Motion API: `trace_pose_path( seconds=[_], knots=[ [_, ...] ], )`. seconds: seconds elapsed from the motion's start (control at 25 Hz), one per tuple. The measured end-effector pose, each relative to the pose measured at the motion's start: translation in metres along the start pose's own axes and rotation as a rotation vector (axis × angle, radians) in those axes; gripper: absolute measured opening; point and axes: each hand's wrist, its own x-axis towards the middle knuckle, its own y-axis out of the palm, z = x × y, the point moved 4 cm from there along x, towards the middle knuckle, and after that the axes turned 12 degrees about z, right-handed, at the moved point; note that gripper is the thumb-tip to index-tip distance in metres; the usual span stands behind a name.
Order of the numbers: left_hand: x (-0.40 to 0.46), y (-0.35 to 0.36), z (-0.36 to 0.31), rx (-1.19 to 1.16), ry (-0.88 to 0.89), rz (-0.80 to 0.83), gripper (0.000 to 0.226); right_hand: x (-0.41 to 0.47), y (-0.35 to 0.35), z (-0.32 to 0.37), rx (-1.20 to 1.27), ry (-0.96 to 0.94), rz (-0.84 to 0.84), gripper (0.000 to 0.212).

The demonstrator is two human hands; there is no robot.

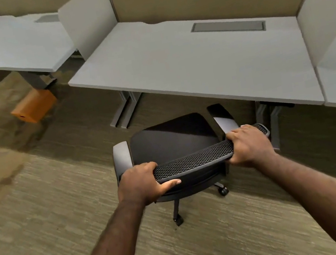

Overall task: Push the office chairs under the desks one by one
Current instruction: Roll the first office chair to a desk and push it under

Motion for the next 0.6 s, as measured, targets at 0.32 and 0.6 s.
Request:
trace_pose_path(
  seconds=[0.32,0.6],
  knots=[
    [0.088,-0.015,0.112,0.006,0.086,0.047,0.096,0.096,-0.031,0.064,0.032,0.077,0.039,0.042],
    [0.167,-0.025,0.186,0.003,0.072,0.057,0.092,0.185,-0.062,0.096,0.071,0.044,0.03,0.048]
  ],
)
